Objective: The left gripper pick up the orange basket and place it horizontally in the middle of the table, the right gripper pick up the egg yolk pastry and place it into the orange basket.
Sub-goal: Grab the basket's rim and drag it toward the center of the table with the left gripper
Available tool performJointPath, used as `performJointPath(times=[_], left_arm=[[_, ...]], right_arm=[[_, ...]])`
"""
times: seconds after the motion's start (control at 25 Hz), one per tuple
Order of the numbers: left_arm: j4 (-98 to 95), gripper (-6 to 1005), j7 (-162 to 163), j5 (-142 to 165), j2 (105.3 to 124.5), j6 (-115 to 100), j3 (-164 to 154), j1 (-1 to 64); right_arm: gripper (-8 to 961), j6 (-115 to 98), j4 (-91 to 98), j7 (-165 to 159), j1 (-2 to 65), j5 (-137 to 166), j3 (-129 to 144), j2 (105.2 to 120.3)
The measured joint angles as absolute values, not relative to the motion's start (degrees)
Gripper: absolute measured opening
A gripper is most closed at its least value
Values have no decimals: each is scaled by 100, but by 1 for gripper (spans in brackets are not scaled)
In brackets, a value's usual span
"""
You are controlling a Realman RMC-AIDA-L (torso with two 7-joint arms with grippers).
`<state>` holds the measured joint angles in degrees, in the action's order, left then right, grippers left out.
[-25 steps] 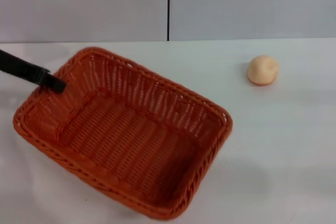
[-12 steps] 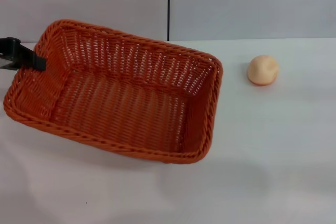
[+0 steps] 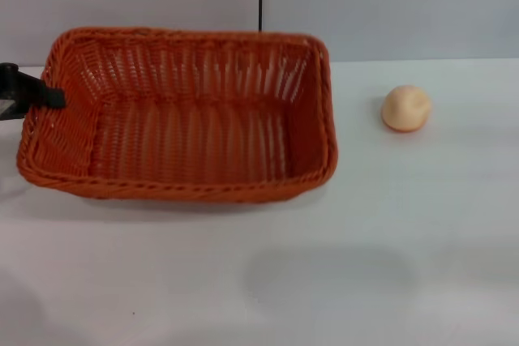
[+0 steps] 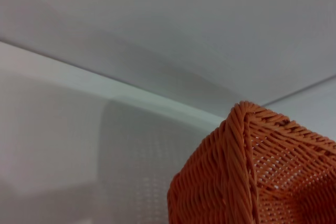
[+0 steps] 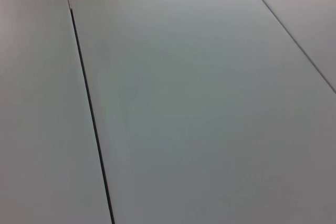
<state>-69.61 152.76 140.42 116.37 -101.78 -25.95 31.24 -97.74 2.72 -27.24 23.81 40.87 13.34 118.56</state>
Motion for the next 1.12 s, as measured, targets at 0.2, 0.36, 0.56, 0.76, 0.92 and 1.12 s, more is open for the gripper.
performJointPath(times=[0.2,0.36,0.56,0.76,0.92,1.12], left_arm=[[-6987,224,15294,13757,11789,-10140,-2556,2809],[-6944,231,15273,13527,11806,-10132,-2618,2660],[-6933,241,15222,13445,11809,-10120,-2724,2571],[-6872,250,15144,13351,11808,-10075,-2778,2498],[-6797,257,15080,13344,11798,-10086,-2896,2493],[-6786,267,15097,13345,11788,-10109,-3289,2487]], right_arm=[[680,-9667,268,-2724,2385,4087,1333,11856],[680,-9630,258,-2724,2398,4087,1334,11857],[680,-9587,249,-2725,2439,4087,1336,11865],[680,-9524,239,-2725,2479,4087,1336,11873],[680,-9514,232,-2724,2515,4087,1336,11874],[679,-9503,232,-2724,2558,4087,1336,11871]])
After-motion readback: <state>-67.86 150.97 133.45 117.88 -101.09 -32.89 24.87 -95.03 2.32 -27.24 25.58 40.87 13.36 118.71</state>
